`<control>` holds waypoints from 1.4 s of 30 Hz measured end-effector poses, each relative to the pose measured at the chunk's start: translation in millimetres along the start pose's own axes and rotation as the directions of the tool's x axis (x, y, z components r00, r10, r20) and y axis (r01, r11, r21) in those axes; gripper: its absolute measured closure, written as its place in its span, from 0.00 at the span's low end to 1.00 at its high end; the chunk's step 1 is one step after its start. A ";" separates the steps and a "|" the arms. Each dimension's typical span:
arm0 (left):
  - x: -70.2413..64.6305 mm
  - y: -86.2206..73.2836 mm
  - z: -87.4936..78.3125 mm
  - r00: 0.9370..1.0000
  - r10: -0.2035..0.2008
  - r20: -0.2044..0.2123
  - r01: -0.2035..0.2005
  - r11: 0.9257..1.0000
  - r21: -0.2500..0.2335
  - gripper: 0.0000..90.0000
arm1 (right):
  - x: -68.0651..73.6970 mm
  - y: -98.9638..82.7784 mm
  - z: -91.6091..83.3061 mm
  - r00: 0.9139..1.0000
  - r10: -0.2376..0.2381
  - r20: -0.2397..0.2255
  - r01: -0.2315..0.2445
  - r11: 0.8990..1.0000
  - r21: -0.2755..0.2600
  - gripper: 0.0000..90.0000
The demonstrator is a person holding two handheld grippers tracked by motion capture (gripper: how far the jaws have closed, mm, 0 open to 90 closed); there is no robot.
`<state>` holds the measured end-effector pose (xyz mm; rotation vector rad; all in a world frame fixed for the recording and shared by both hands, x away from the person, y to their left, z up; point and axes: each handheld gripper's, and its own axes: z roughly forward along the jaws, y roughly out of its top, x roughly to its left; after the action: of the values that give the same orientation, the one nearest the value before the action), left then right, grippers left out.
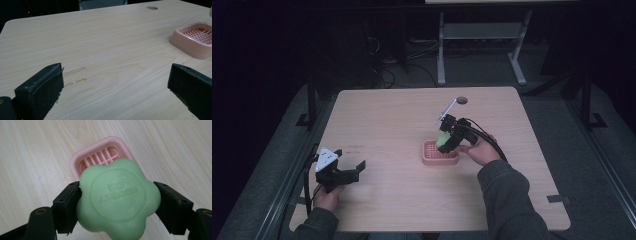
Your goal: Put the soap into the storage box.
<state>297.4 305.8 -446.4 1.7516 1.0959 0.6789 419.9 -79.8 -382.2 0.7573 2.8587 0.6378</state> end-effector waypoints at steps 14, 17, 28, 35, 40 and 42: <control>0.0 0.1 0.1 1.000 0.001 0.004 -0.001 1.000 -0.002 0.00 | -3.1 5.5 19.9 1.000 0.016 -0.017 -0.016 1.000 0.018 0.29; 0.0 0.0 0.3 1.000 -0.002 0.004 0.002 1.000 -0.001 0.00 | -2.7 6.2 24.1 1.000 0.014 -0.015 -0.013 0.999 0.035 0.29; -0.2 -0.1 0.5 1.000 -0.002 0.005 0.002 1.000 -0.001 0.00 | -2.8 8.2 35.5 1.000 0.015 -0.024 -0.014 0.998 0.053 0.29; 0.3 0.0 0.3 1.000 -0.004 0.005 0.004 1.000 0.001 0.00 | -0.3 11.0 41.7 1.000 0.014 -0.015 -0.013 0.998 0.067 0.29; 0.0 -0.1 0.6 1.000 -0.008 0.006 0.008 1.000 0.001 0.00 | 1.2 11.1 46.6 1.000 0.011 -0.008 -0.010 0.996 0.087 0.29; 0.1 -0.2 0.5 1.000 -0.007 0.006 0.007 1.000 0.002 0.00 | 1.2 10.9 47.3 1.000 0.015 -0.003 -0.014 0.996 0.084 0.29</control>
<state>297.8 305.7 -446.7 1.7494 1.0985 0.6688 433.8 -53.3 -420.4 0.7899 2.9023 0.5245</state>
